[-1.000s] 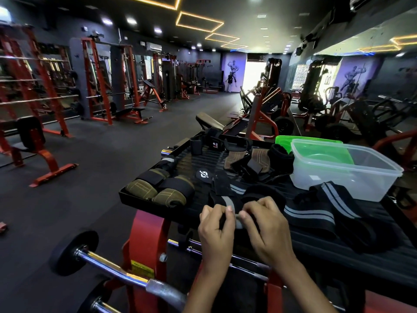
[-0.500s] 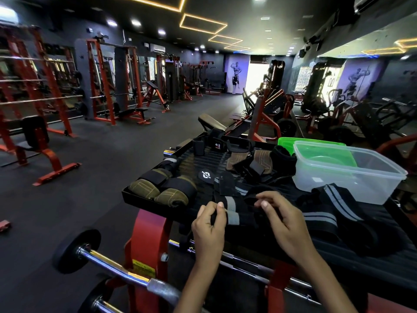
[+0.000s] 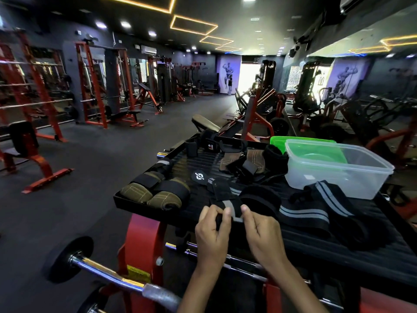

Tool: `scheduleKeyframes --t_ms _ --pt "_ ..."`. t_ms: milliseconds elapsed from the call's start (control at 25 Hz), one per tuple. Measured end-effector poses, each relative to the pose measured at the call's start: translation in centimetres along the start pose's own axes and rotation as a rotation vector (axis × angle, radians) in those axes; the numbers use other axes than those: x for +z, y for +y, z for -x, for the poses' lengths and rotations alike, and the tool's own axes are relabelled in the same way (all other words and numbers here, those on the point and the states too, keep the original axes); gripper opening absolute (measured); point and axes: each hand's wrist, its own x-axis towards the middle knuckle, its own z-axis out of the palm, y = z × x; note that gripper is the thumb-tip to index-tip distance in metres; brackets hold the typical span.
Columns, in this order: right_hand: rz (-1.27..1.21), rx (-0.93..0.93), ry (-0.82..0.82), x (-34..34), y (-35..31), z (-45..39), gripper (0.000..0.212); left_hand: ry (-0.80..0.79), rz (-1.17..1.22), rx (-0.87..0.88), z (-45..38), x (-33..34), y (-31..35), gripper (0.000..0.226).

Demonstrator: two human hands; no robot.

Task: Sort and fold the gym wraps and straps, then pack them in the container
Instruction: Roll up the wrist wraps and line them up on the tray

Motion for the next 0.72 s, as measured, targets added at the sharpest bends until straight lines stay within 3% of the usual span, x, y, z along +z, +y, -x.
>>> scheduleKeyframes --t_ms 160,280,360,440,560,720 --pt "0.082 -0.199 0.001 -0.9 0.2 -0.1 0.038 -0.053 0.064 -0.188 -0.6 0.1 0.3 0.036" --pt "-0.154 0.009 0.018 0.1 0.5 -0.7 0.038 -0.067 0.042 -0.086 -0.2 -0.2 0.4 0.025" --pt "-0.247 0.137 -0.069 0.2 0.4 -0.8 0.038 -0.032 0.015 -0.017 0.0 -0.5 0.4 0.02" --pt "-0.268 0.077 -0.133 -0.4 0.1 -0.4 0.038 0.031 0.009 -0.058 -0.3 -0.3 0.4 0.026" --pt "-0.006 -0.173 -0.082 -1.0 -0.4 -0.1 0.038 0.088 0.042 -0.195 -0.6 0.3 0.8 0.034" --pt "-0.147 -0.097 0.017 -0.3 0.2 -1.0 0.045 0.039 0.003 -0.023 0.2 0.1 0.5 0.031"
